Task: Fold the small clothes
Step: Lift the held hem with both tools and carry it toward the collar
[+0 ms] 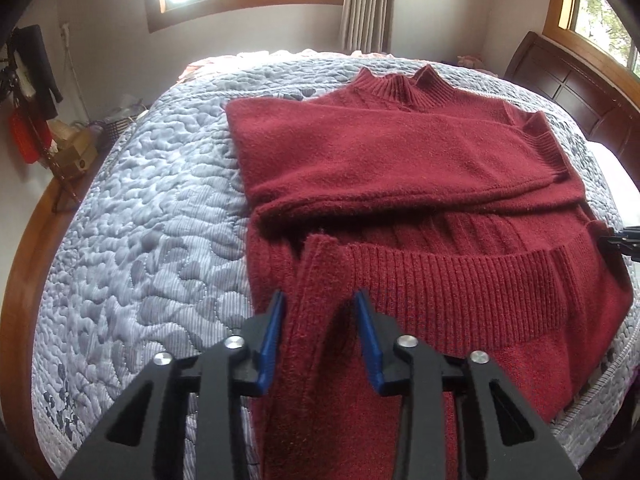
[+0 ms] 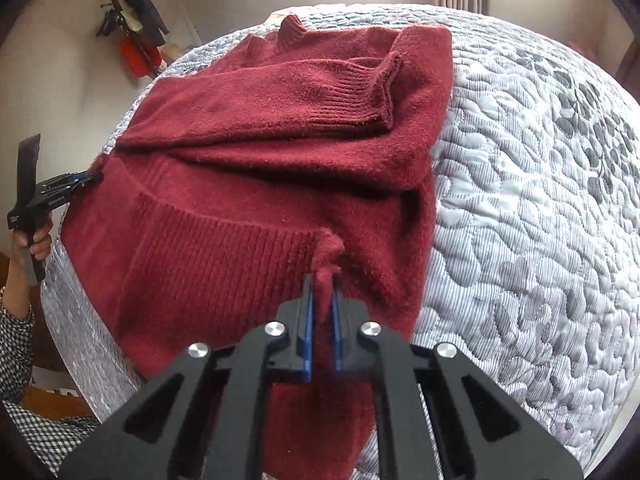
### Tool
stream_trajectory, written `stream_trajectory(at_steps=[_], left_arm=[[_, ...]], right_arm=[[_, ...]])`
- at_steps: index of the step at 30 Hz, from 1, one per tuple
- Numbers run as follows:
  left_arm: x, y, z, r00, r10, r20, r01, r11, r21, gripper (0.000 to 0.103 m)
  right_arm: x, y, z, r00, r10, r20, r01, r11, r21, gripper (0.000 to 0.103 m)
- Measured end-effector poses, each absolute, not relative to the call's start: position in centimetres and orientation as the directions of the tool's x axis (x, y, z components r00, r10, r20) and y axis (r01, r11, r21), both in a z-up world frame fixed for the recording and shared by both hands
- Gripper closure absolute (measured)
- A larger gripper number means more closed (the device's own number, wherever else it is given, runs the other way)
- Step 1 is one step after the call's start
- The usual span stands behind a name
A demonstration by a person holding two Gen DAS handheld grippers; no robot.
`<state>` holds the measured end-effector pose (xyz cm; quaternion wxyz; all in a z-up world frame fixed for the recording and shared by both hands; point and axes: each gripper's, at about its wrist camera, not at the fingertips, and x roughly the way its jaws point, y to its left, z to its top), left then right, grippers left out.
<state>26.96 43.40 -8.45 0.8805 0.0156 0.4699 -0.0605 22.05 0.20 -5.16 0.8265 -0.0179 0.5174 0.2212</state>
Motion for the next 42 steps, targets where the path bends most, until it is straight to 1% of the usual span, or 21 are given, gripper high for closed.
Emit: stream_trajectory(at_steps=[2,6,12,15,16,17,19,20,21,22,24,26,27,28,30,31,38,42], left_arm=[[26.4,43.9,-7.9,0.568,-0.11,-0.816,0.115,0.992,-0.054,0.093],[24.9,43.9,-6.9,0.604,-0.116,-0.789,0.116,0.992,-0.057,0.096],[23.0,43.5,-5.7,0.648,-0.165,-0.744,0.157,0.984,-0.081,0.096],[23.6,43.5,-6.9,0.629,-0.122,-0.768,0.14,0.989,-0.042,0.096],[24.1,43.5,-7.5,0.612,-0.123,-0.781,0.136,0.989,-0.05,0.095],[24.7,43.7,-7.9,0.597,-0.129,-0.792,0.132,0.989,-0.062,0.095],[25.5,43.7,-8.5,0.581,-0.127,-0.804,0.123,0.99,-0.068,0.091],[25.9,43.6,-8.7,0.574,-0.119,-0.81,0.121,0.991,-0.06,0.089],[26.0,43.5,-8.8,0.571,-0.114,-0.813,0.121,0.991,-0.054,0.085],[26.2,43.3,-8.9,0.567,-0.116,-0.816,0.128,0.99,-0.052,0.077],[26.6,42.8,-9.0,0.556,-0.123,-0.822,0.141,0.989,-0.052,0.066],[26.6,42.1,-9.2,0.557,-0.092,-0.825,0.142,0.99,-0.015,0.068],[26.5,41.8,-9.1,0.561,-0.078,-0.824,0.143,0.99,0.004,0.076],[26.4,41.6,-9.1,0.563,-0.073,-0.823,0.147,0.989,0.013,0.089],[25.9,41.2,-8.8,0.583,-0.039,-0.812,0.142,0.988,0.055,0.095],[25.5,41.2,-8.4,0.595,-0.038,-0.802,0.14,0.989,0.057,0.096],[23.0,42.6,-4.3,0.699,-0.097,-0.709,0.108,0.994,-0.03,0.096],[23.8,43.1,-2.3,0.742,-0.086,-0.664,0.078,0.996,-0.041,0.097]], right_arm=[[21.5,-0.4,-4.5,0.385,0.381,-0.841,-0.39,0.893,0.225,0.097],[20.8,-1.9,-3.5,0.408,0.43,-0.805,-0.381,0.882,0.278,0.097],[20.6,-2.6,-3.3,0.404,0.479,-0.78,-0.388,0.861,0.328,0.097],[21.1,-2.0,-4.2,0.379,0.454,-0.807,-0.38,0.871,0.312,0.097],[21.4,-1.9,-4.7,0.36,0.455,-0.814,-0.372,0.871,0.322,0.097],[21.8,-1.8,-5.2,0.343,0.456,-0.821,-0.363,0.871,0.332,0.094],[22.1,-1.4,-5.8,0.329,0.449,-0.831,-0.355,0.874,0.331,0.088],[22.2,-1.2,-6.0,0.324,0.449,-0.833,-0.356,0.874,0.332,0.08],[22.3,-1.1,-6.2,0.318,0.449,-0.835,-0.354,0.873,0.334,0.075],[22.4,-0.9,-6.3,0.314,0.445,-0.838,-0.356,0.874,0.331,0.07],[22.4,-0.3,-6.8,0.309,0.424,-0.851,-0.367,0.879,0.304,0.07],[22.2,0.2,-6.7,0.325,0.389,-0.862,-0.38,0.888,0.257,0.083],[22.1,0.2,-6.5,0.335,0.385,-0.86,-0.382,0.89,0.25,0.088],[22.0,0.0,-6.2,0.342,0.392,-0.854,-0.382,0.888,0.255,0.097],[21.5,-0.6,-5.6,0.361,0.41,-0.838,-0.384,0.884,0.267,0.097],[21.2,-0.8,-5.2,0.373,0.412,-0.831,-0.391,0.882,0.262,0.097],[19.7,-2.5,-1.6,0.437,0.477,-0.762,-0.411,0.86,0.303,0.097],[20.7,-2.5,0.4,0.482,0.479,-0.734,-0.405,0.864,0.298,0.097]])
